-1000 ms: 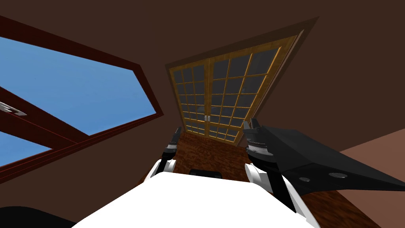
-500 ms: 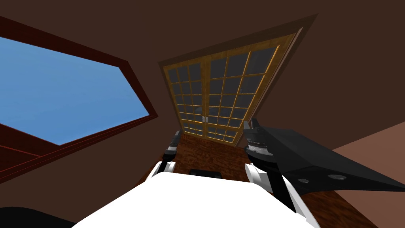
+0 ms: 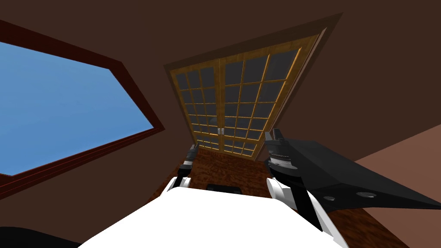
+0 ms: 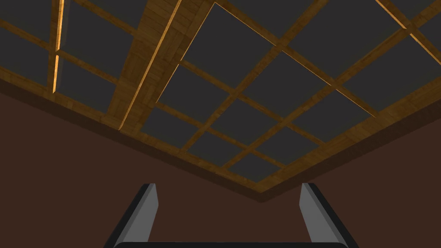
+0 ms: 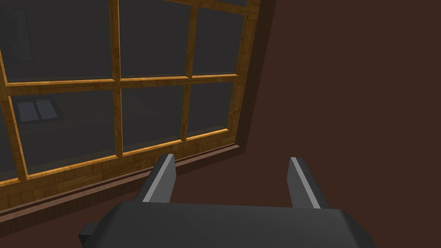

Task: Pull the door open

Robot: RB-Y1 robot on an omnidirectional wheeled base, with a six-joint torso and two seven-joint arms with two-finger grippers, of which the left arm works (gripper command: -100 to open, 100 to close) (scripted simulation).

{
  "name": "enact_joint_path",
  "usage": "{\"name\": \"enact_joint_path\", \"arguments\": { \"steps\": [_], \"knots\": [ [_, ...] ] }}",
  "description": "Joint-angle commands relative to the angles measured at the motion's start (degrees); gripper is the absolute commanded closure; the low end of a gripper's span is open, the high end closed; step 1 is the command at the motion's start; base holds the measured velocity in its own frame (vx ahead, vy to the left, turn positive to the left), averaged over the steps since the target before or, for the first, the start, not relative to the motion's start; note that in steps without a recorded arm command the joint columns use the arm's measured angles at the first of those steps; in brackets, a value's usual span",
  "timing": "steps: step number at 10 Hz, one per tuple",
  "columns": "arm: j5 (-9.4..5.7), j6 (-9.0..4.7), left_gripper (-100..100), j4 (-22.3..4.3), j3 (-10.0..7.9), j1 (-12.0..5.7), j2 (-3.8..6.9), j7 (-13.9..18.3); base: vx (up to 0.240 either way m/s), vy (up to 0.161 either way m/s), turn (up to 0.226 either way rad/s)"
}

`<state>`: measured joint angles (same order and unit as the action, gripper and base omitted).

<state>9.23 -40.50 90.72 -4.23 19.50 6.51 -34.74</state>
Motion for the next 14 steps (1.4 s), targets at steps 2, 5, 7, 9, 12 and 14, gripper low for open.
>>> {"name": "enact_joint_path", "arguments": {
  "steps": [2,5,7,9,12,14],
  "knots": [
    [0.36,-0.92,-100,-4.0,-0.75,-0.96,0.34,-3.5,0.103,-0.029,-0.067],
    [0.83,-1.86,-100,-8.4,-1.49,-1.92,0.57,-7.3,0.115,-0.044,-0.079],
    [1.14,-2.48,-100,-11.2,-1.97,-2.56,0.71,-9.9,0.104,-0.03,-0.07],
    [1.44,-3.09,-100,-14.0,-2.45,-3.2,0.85,-12.4,0.112,-0.033,-0.071],
    [1.87,-3.95,-100,-18.0,-3.14,-4.12,1.03,-15.9,0.114,-0.021,-0.07],
    [2.16,-4.53,-100,-20.6,-3.59,-4.73,1.15,-18.3,0.106,-0.029,-0.067]
  ]
}}
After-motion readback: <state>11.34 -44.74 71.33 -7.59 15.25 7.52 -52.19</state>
